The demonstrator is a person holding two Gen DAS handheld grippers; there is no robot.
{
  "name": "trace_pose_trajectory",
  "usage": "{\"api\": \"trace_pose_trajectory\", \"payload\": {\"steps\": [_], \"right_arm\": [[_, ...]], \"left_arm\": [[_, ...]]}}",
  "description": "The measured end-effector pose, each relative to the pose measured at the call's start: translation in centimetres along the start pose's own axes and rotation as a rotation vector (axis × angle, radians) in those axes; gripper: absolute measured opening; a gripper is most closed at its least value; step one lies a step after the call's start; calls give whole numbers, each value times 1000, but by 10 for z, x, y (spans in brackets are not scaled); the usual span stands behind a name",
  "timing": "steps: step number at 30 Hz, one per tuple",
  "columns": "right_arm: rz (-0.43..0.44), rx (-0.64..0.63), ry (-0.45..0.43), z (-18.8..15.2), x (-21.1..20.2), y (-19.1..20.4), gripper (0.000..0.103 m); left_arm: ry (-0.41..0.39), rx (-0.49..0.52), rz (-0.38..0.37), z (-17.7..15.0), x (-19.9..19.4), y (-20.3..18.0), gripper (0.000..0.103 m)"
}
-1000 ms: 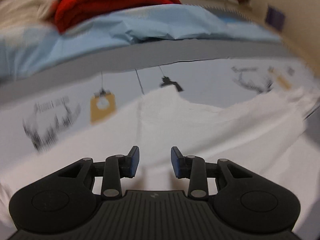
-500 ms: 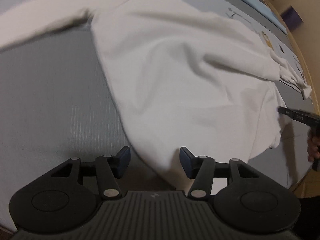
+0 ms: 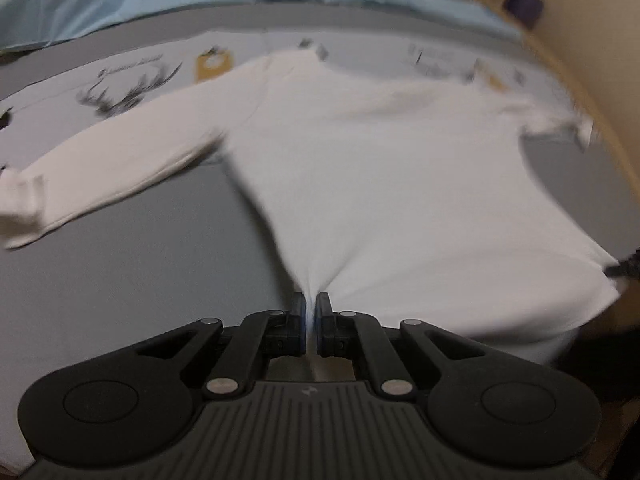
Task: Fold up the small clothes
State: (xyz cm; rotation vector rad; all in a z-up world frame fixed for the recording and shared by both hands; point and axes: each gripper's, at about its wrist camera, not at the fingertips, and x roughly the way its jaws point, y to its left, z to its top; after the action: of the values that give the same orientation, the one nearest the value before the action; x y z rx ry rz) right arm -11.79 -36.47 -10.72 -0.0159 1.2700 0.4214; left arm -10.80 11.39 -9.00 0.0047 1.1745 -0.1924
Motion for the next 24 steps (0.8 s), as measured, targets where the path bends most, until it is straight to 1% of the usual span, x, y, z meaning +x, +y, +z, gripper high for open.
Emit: {"api": "trace_pose_trajectory", "payload": {"steps": [1, 2, 3, 4, 5, 6, 7, 9, 10, 11, 13, 15, 18, 20, 23, 24], "right_arm": [[22, -74, 81, -11, 13, 11, 5], [21, -135, 135, -18, 22, 19, 6], [-7, -176, 156, -21, 28, 23, 7], [-34, -176, 146, -20, 30, 21, 7], [-51, -151, 113, -14, 27, 16, 7], [-63, -102, 51, -5, 21, 7, 14], [-78, -54, -13, 5, 13, 0, 21], [-117, 28, -157, 27, -1, -14, 26], [-131, 60, -223, 37, -5, -19, 29], [-137, 97, -277, 48, -7, -23, 30], [-118, 182, -353, 70, -4, -32, 30], [-85, 255, -419, 91, 4, -39, 30], [-57, 321, -468, 126, 23, -46, 30], [-39, 317, -492, 152, 36, -44, 31], [-41, 296, -488, 192, 55, -43, 32], [-41, 286, -495, 206, 61, -42, 34]], "left_arm": [[50, 15, 18, -9, 4, 6, 3], [105, 47, 48, -17, 12, 10, 4], [142, 68, 67, -20, 17, 14, 5], [156, 61, 68, -22, 21, 17, 5], [137, 35, 52, -20, 18, 22, 6], [92, -2, 25, -17, 12, 27, 10], [50, -28, -4, -9, 9, 28, 19], [-3, -55, -54, 6, 8, 26, 28], [-8, -47, -57, 14, 13, 22, 28], [-5, -34, -42, 20, 17, 15, 28], [-4, 4, -4, 37, 28, 8, 28], [-29, 20, -2, 52, 32, 4, 28], [-81, 7, -32, 81, 49, 4, 28], [-106, -13, -31, 106, 62, 4, 28], [-142, -57, -31, 132, 80, 7, 28], [-160, -66, -32, 141, 86, 7, 28]]}}
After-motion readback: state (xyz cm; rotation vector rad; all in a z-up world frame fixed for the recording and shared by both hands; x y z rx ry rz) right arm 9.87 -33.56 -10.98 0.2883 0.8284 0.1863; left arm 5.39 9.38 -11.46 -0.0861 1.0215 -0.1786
